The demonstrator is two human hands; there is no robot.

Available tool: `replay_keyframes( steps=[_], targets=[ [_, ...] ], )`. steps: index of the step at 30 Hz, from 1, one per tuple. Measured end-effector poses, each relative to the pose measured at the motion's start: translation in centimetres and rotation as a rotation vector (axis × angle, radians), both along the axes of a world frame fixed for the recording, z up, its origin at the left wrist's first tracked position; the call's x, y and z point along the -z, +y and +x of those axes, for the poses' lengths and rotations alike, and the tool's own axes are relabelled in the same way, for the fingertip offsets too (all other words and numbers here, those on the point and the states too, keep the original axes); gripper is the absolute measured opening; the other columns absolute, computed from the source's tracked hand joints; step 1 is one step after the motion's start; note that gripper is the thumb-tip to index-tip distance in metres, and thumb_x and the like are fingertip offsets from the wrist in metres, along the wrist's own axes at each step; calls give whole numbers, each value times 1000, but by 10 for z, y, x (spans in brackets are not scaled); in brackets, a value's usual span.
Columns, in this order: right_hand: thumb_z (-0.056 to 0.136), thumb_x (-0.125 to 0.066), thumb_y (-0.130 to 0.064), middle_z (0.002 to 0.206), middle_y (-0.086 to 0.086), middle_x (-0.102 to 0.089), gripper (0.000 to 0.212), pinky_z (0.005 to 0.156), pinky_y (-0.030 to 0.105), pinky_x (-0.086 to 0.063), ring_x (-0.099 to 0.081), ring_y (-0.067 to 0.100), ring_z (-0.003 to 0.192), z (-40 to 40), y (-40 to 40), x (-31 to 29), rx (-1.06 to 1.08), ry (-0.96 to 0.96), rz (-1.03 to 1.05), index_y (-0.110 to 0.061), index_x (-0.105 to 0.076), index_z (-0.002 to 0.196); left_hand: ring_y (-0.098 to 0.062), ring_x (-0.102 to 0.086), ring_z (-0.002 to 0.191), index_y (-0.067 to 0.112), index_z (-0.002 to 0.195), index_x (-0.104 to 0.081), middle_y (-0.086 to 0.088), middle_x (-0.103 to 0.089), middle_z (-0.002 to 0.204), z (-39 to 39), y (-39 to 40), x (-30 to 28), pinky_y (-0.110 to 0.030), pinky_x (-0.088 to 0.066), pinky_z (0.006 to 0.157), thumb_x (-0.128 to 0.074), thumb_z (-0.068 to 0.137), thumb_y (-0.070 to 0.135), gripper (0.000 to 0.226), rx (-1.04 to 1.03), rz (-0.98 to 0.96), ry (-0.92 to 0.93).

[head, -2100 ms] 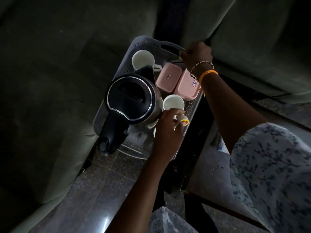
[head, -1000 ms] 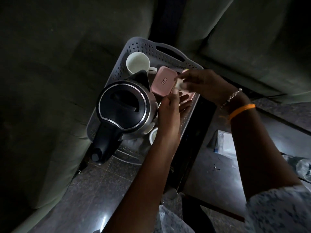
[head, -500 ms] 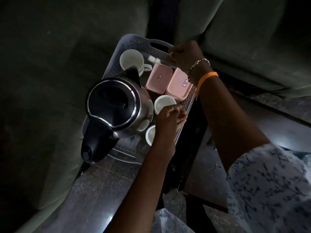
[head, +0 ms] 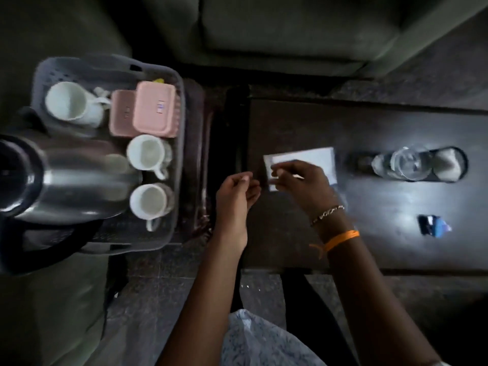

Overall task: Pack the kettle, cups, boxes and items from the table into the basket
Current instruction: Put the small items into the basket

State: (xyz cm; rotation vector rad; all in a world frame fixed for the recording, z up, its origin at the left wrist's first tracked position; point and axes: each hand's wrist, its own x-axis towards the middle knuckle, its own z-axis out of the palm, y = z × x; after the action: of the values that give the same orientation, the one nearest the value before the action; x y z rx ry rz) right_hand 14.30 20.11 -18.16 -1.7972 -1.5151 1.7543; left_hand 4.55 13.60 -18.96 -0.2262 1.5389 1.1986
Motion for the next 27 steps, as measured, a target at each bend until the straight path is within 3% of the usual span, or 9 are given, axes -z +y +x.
replay_keyframes(
  steps=[3, 7, 9, 12, 14, 16, 18, 23, 27],
  targets=[
    [88, -50, 4, 90, 17, -62, 19, 57, 9, -51, -65, 2, 56, 76, -8, 15, 111, -55, -67, 7, -63, 103, -11, -56, 70, 17, 79, -57, -2, -58, 74, 59, 7, 2, -20, -48, 70, -42, 94, 9, 23, 160, -19, -28],
    [89, -49, 5, 89, 19, -62, 21, 69, 23, -50, -57, 11, 61, 169, -11, 33, 286, -109, -124, 13, -60, 104, -11, -53, 66, 17, 77, -55, -1, -56, 73, 136, 21, 7, -20, -44, 67, -42, 94, 8, 23, 361, -43, -79],
    [89, -49, 3, 84, 15, -61, 22, 66, 22, -49, -53, 11, 61, 211, -7, 41, 347, -146, -131, 13, -60, 105, -11, -53, 66, 17, 77, -55, -2, -55, 73, 173, 28, 10, -20, -44, 68, -41, 95, 8, 24, 453, -59, -85],
    [89, -49, 2, 92, 21, -63, 22, 65, 27, -49, -53, 13, 60, 270, 2, 52, 399, -211, -123, 8, -62, 105, -11, -53, 67, 17, 78, -55, -3, -55, 75, 222, 38, 16, -20, -45, 69, -40, 95, 7, 24, 572, -90, -83],
    [88, -51, 1, 103, 27, -66, 22, 77, 35, -50, -58, 23, 69, 305, 10, 59, 418, -284, -83, 7, -64, 105, -11, -53, 68, 17, 79, -55, -2, -55, 75, 250, 46, 19, -21, -45, 72, -41, 95, 9, 23, 638, -107, -79],
    [85, -53, -2, 106, 25, -68, 23, 85, 25, -41, -61, 31, 94, 338, 18, 65, 380, -458, 8, 3, -67, 103, -11, -53, 69, 17, 80, -55, -1, -55, 76, 273, 53, 24, -21, -45, 75, -41, 95, 10, 23, 691, -126, -68],
    [83, -54, -4, 110, 22, -66, 25, 93, 28, -37, -54, 34, 113, 363, 25, 74, 318, -615, 93, -1, -67, 104, -10, -54, 71, 17, 82, -56, 0, -56, 78, 290, 59, 28, -22, -46, 78, -41, 95, 11, 21, 735, -142, -49],
    [85, -52, -9, 139, 19, -40, 38, 97, 30, -21, -36, 35, 128, 412, 32, 106, 186, -797, 74, -9, -51, 123, -11, -56, 77, 18, 87, -57, 1, -57, 82, 318, 65, 35, -31, -45, 91, -41, 96, 14, 19, 843, -155, -13],
    [83, -57, -7, 142, 19, -32, 46, 101, 34, -31, -37, 38, 126, 421, 35, 126, 99, -744, -15, -11, -47, 127, -11, -57, 79, 22, 84, -58, 2, -59, 83, 317, 65, 44, -30, -45, 89, -42, 96, 16, 21, 863, -168, 16]
  ],
)
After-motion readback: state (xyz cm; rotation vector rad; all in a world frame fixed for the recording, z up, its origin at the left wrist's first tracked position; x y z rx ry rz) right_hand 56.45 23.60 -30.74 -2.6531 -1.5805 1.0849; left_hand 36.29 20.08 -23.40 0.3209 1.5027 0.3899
